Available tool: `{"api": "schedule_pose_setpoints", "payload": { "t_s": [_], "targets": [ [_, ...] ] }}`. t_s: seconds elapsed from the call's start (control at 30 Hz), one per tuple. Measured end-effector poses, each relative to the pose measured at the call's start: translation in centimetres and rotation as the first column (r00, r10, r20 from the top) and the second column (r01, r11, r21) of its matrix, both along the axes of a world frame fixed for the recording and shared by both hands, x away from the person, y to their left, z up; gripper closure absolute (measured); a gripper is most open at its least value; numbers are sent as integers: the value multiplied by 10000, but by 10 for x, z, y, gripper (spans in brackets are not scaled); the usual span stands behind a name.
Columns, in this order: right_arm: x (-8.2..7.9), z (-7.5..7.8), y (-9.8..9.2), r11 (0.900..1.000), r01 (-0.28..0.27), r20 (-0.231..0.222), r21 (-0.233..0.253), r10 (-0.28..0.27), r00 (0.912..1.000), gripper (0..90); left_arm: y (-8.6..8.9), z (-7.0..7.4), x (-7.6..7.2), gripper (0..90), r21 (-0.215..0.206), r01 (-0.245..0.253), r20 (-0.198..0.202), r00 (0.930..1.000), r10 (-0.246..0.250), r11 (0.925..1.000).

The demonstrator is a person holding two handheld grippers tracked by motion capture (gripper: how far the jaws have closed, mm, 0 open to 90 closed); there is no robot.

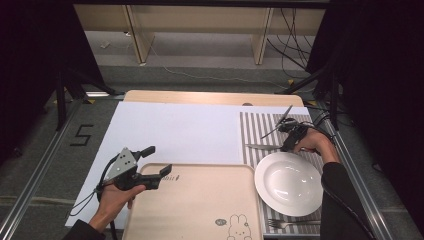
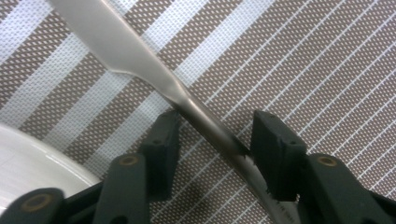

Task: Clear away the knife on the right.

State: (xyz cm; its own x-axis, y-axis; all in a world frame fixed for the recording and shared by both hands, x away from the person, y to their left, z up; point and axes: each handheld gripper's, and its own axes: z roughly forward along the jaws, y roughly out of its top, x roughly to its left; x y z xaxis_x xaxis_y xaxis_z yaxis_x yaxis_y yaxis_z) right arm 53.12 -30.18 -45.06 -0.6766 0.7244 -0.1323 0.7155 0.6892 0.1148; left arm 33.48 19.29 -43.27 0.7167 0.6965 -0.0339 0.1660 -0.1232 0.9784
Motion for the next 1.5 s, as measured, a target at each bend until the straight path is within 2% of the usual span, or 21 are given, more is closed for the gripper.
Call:
{"api": "schedule_pose_setpoints", "payload": {
  "t_s": [0.03, 0.13, 0.23, 0.27, 0.5, 0.57, 0.83, 0.87, 0.93, 0.97, 1.17, 1.27, 1.33, 1.4, 1.47, 1.5],
  "targets": [
    [0, 0, 0, 9999, -44, -44, 98, 44, 10000, 584, -1, 0, 0, 168, 56, -4, 11, 10000, 4, 10000],
    [-1, 0, 0, 9997, -145, -102, 193, 147, 9998, 638, -1, 0, -1, 168, 56, 21, 38, 10000, -21, 10000],
    [-3, 1, 2, 9995, -282, -110, 135, 284, 9995, 681, -1, 0, 0, 168, 49, 16, 35, 10000, -17, 10000],
    [-4, 1, 4, 9999, -55, -208, 145, 58, 9998, 692, -1, 0, 0, 168, 59, 14, 35, 10000, -14, 10000],
    [-7, 0, 7, 9987, -500, 55, -19, 500, 9987, 756, 0, 0, 0, 166, 72, -22, 23, 10000, 22, 10000],
    [-7, 0, 8, 9984, -574, -8, -17, 574, 9984, 785, -1, 0, 0, 166, 66, -26, 16, 10000, 26, 10000],
    [-8, 0, 9, 9992, -406, -2, -51, 406, 9992, 799, 1, 0, 0, 165, -32, -129, 7, 9999, 129, 9999],
    [-7, -1, 8, 9985, -548, 56, -50, 548, 9985, 799, 1, 0, 0, 164, -32, -129, 7, 9999, 129, 9999],
    [-8, 1, 10, 9999, -146, -51, -20, 146, 9999, 799, 1, 1, 0, 163, -25, -121, 17, 9999, 121, 9999],
    [-8, 1, 10, 9999, -146, -51, -20, 146, 9999, 799, 1, 1, 0, 163, -8, -104, 25, 9999, 104, 9999],
    [-7, 2, 9, 9998, 177, 509, -3, -177, 9985, 801, 1, 1, 0, 164, -36, -69, 57, 10000, 70, 10000],
    [-5, 6, 8, 9997, 224, 642, -11, -223, 9977, 801, 2, 1, 1, 163, -70, -103, 36, 9999, 103, 9999],
    [-2, 15, 8, 9994, 327, 1214, 120, -339, 9920, 803, 2, 1, 1, 163, -78, -135, 21, 9999, 135, 9999],
    [-1, 17, 8, 9989, 430, 1305, 196, -452, 9904, 803, 2, 1, 1, 163, -104, -140, 24, 9999, 140, 9998],
    [2, 26, 8, 9976, 562, 1861, 396, -626, 9805, 804, 2, 1, 1, 163, -103, -146, 28, 9999, 147, 9998],
    [5, 32, 10, 9971, 619, 2303, 432, -703, 9706, 804, 2, 1, 1, 163, -103, -147, 30, 9999, 147, 9998]
  ]
}}
